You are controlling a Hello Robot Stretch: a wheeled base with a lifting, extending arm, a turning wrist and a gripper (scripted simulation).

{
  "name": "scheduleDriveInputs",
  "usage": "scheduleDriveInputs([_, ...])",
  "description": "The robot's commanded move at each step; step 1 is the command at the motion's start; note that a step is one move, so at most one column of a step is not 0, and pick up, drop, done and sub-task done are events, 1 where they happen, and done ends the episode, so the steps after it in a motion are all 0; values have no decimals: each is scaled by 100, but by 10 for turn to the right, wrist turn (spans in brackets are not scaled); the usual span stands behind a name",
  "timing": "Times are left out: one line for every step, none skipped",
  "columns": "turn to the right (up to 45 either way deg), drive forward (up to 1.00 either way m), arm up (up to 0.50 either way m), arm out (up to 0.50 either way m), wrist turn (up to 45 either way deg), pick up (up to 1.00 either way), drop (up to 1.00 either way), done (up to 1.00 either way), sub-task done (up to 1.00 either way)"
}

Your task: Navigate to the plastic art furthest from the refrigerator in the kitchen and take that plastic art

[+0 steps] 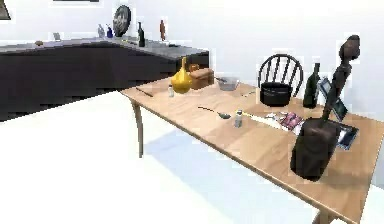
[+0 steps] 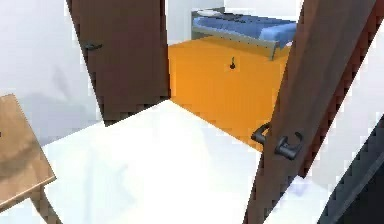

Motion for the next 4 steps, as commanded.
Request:
scheduleDriveInputs([-360, 0, 0, 0, 0, 0, 0, 0, 0])
scheduleDriveInputs([0, 100, 0, 0, 0, 0, 0, 0, 0])
scheduleDriveInputs([-30, 0, 0, 0, 0, 0, 0, 0, 0])
scheduleDriveInputs([0, 90, 0, 0, 0, 0, 0, 0, 0])
